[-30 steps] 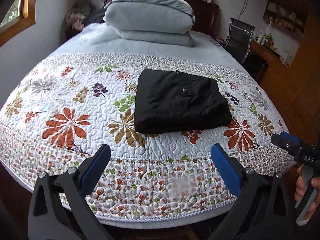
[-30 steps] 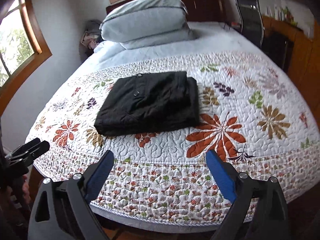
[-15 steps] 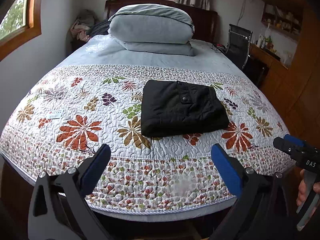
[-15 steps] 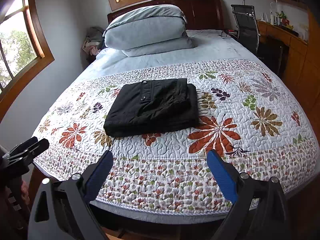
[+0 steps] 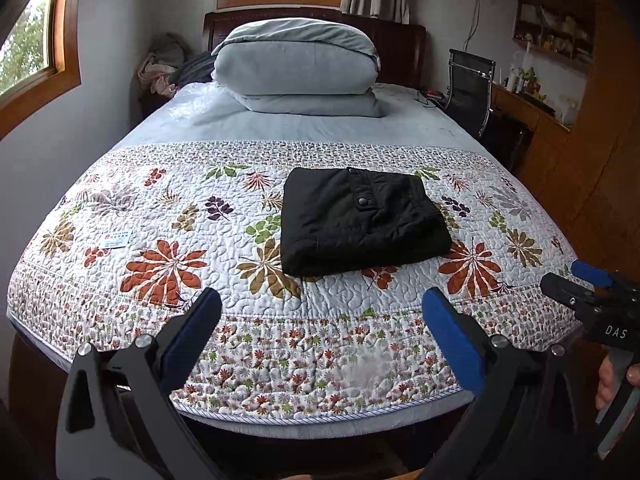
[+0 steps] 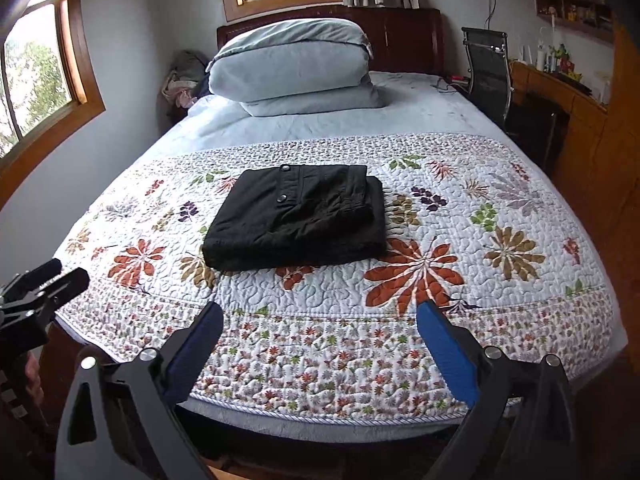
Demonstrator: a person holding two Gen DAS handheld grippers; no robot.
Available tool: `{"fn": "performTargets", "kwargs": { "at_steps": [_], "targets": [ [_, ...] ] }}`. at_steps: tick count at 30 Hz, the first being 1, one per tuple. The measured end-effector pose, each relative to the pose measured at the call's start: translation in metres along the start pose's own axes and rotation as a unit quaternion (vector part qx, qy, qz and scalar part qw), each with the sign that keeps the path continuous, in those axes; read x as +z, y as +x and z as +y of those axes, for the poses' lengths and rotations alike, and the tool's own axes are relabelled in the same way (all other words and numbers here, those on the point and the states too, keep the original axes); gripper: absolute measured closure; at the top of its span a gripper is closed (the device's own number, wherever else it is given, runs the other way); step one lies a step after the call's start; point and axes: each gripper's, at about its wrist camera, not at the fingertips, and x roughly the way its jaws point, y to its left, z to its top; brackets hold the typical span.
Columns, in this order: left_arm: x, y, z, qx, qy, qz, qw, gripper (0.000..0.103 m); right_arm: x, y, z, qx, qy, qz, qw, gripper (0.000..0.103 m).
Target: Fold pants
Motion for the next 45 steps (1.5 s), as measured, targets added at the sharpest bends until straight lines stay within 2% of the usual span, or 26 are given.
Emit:
{"fn": "performTargets", "kwargs": {
  "at_steps": [19,24,37,42,45],
  "targets": [
    [-0.006,-0.009,0.004,0.016,-0.002,-0.009,0.9998,0.003,-0.002,-0.017,0.008,-0.009,-0.014,-0.015,1.0,0.005],
    [-0.006,-0.008,0.005,0.009,-0.003,-0.005,0.9999,0.003,-0.001,-0.017,0.008,-0.008,-0.015,-0.015,1.0,0.005],
    [-0.006,-0.006,0.001,0.026,0.012,-0.01,0.9995,0.003,-0.001,-0.011,0.01,-0.003,-0.023,-0.01,1.0,0.005],
    [-0.006,-0.007,0.002,0.0,0.006,-0.014,0.9999,0.003,-0.002,-0.011,0.011,-0.003,-0.024,-0.011,1.0,0.005],
    [-0.006,-0.007,0.002,-0.003,0.005,-0.02,0.9998,0.003,-0.002,-0.008,0.011,-0.003,-0.025,-0.009,1.0,0.005]
  ]
}}
